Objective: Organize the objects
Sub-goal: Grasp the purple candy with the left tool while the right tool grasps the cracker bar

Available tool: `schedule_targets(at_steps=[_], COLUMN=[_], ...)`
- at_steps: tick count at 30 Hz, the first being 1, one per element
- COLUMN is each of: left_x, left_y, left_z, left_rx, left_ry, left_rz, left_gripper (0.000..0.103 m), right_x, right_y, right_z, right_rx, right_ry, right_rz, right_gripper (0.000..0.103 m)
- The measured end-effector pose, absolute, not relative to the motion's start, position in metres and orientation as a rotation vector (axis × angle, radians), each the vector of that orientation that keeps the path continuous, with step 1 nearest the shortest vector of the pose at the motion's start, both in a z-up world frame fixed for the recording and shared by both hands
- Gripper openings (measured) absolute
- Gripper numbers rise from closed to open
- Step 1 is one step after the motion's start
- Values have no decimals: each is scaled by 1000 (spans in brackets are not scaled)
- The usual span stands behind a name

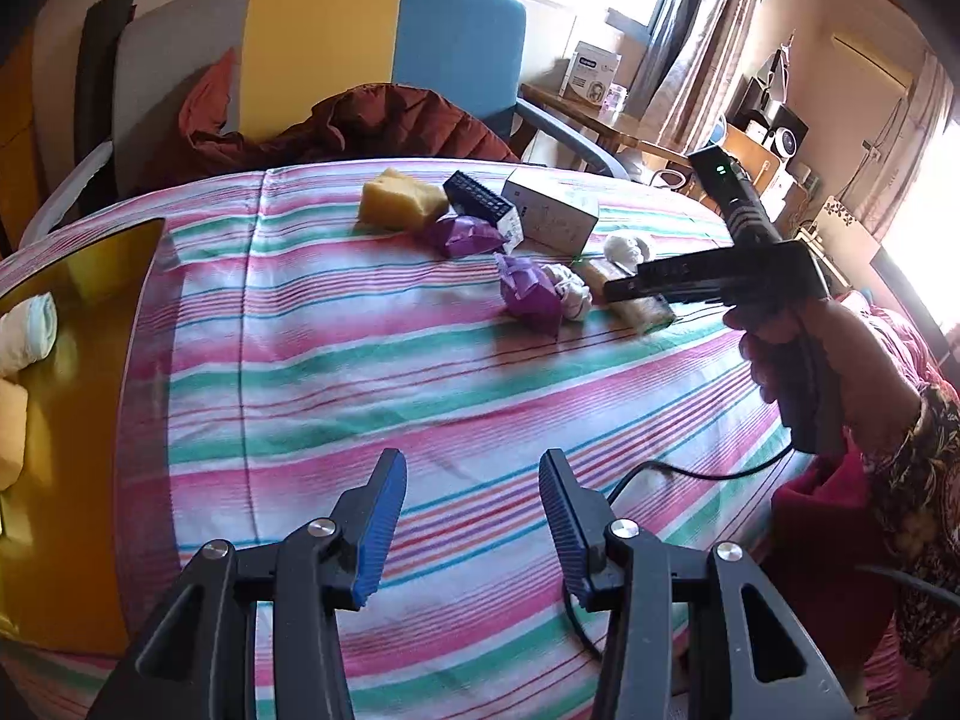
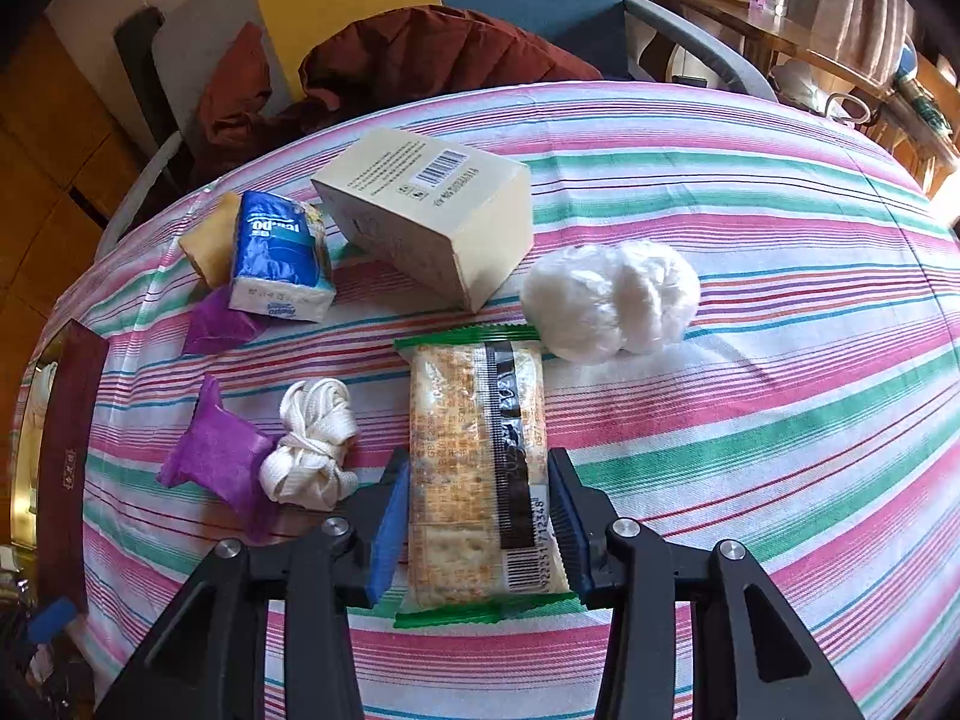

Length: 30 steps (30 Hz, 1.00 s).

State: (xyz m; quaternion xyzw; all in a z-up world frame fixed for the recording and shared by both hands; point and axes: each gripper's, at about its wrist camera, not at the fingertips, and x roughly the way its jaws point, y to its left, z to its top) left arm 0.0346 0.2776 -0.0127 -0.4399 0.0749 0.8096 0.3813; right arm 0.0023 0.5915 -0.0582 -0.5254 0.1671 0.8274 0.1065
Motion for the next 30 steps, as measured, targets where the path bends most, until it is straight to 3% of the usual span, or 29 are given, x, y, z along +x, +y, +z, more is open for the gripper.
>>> schedule_targets(at_steps=[4, 10, 13, 16, 23, 26, 28, 30], left_x=[26, 8, -2, -16, -57, -57, -58, -58], left_y=[301, 350, 376, 399, 415, 413, 413, 411], left_z=[-9, -15, -21, -26, -48, -53, -59, -65], left_rx=[-1108, -1121, -1139, -1144, -1298, -1268, -1273, -1265], left_ry=[194, 244, 270, 287, 89, 42, 39, 44], left_rz=[2048, 1987, 1950, 1943, 1924, 1910, 1909, 1897], left_gripper=[46, 47, 59, 60, 60, 58, 43, 37], right_x=[0, 5, 5, 3, 1, 1, 0, -1], right_y=[586, 592, 594, 595, 599, 598, 598, 598], right_z=[-62, -63, -64, -63, -63, -63, -63, -62], right_rx=[-1570, -1577, -1583, -1581, -1581, -1580, -1580, -1581], right_ry=[406, 439, 454, 488, 495, 496, 487, 475], right_rz=[2409, 2388, 2385, 2384, 2389, 2388, 2389, 2390], right_gripper=[38, 36, 37, 37, 37, 37, 37, 37])
